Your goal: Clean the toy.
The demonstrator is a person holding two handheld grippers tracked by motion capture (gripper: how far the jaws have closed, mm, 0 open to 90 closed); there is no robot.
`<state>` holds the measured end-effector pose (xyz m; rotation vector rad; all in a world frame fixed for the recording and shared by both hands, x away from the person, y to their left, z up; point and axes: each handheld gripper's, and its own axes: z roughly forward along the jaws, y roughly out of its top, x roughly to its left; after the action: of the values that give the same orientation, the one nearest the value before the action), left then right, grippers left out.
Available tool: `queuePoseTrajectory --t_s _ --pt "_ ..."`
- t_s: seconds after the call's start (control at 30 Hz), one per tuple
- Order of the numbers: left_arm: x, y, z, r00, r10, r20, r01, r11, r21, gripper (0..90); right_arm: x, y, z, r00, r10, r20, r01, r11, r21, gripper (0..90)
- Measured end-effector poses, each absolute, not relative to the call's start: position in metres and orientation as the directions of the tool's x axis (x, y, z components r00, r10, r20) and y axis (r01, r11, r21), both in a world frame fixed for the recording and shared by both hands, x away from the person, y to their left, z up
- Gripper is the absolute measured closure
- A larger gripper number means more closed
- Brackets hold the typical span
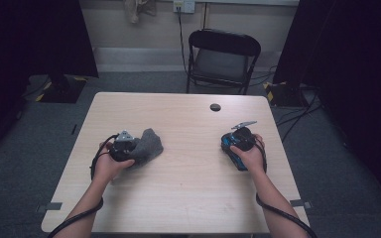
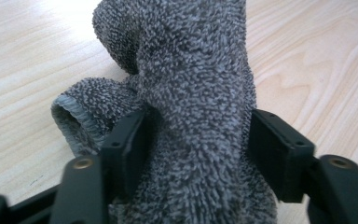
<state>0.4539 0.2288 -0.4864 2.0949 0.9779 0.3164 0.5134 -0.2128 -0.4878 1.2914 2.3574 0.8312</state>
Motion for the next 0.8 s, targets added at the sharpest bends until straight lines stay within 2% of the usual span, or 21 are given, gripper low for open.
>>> queuePoseTrajectory --t_s 0.23,0.8 --pt "0.454 0.23 -0.484 0.665 0.739 -0.106 0.544 -0.382 0.747 25.9 0.513 -0.211 -0.483 -0.544 0.839 -0.003 0.652 0.425 0.629 15.4" --pt "0.447 0.233 -0.469 0.669 0.734 -0.118 0.54 -0.37 0.756 22.9 0.506 -0.213 -0.464 -0.55 0.835 0.017 0.644 0.412 0.644 15.3"
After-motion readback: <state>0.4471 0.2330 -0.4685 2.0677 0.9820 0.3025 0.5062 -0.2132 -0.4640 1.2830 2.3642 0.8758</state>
